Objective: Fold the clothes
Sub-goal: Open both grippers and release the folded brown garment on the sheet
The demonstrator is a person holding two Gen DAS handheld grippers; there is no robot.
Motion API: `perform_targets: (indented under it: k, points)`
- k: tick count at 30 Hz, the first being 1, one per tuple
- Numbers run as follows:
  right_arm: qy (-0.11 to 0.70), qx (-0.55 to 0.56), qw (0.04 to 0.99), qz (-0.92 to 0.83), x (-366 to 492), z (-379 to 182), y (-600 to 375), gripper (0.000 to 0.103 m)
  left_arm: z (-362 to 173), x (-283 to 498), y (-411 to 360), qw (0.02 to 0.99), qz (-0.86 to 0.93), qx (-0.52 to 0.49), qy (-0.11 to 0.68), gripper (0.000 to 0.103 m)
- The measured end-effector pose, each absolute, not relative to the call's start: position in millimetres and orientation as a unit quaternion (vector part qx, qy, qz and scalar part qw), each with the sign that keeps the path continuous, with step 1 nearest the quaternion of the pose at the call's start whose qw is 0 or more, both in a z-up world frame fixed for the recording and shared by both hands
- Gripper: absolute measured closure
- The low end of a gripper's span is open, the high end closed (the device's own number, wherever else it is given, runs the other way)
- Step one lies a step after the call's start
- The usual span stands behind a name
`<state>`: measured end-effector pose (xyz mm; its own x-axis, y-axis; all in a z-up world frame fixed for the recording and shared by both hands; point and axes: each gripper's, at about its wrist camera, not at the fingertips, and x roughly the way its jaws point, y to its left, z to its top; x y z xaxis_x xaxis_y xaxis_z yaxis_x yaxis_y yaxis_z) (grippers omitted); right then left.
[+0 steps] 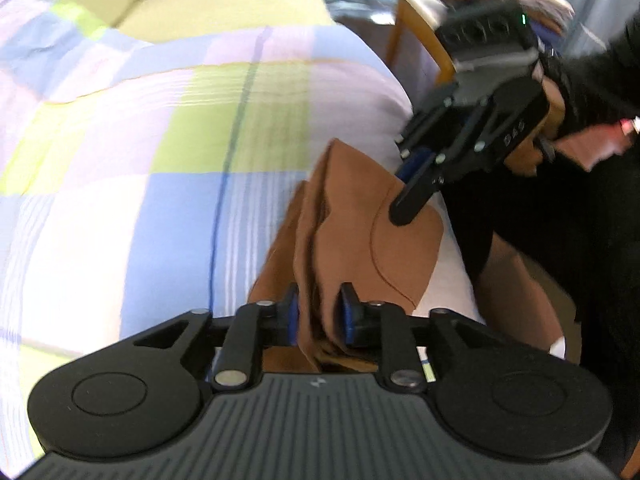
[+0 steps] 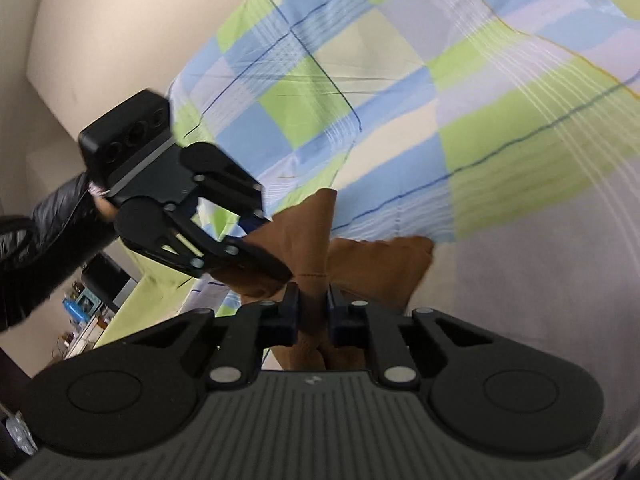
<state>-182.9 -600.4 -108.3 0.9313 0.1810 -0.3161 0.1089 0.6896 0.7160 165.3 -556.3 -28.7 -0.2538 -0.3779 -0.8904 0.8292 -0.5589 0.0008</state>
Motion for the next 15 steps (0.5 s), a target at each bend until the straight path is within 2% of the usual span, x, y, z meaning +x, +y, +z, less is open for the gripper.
perform_targets:
  k: [7, 8, 9, 11, 15]
  points:
    - [0.185, 0.417, 0.890, -0.009, -182, -118, -596, 0.092, -35, 190, -520, 0.498, -0.736, 0.363, 0.279, 0.069]
    - [0.186, 0.419, 0.889, -0.015, -181, -119, -595, 0.092, -38, 192, -520, 0.510, -0.734, 0.349, 0.283, 0.072]
    - [0.186, 0.421, 0.888, -0.022, -181, -120, -595, 0.092, -41, 194, -521, 0.521, -0.731, 0.334, 0.288, 0.079]
    - [0.185, 0.427, 0.885, -0.033, -180, -120, -594, 0.092, -55, 198, -527, 0.534, -0.722, 0.324, 0.298, 0.085]
    - [0.194, 0.430, 0.880, -0.046, -176, -124, -595, 0.092, -65, 200, -522, 0.546, -0.708, 0.320, 0.314, 0.084]
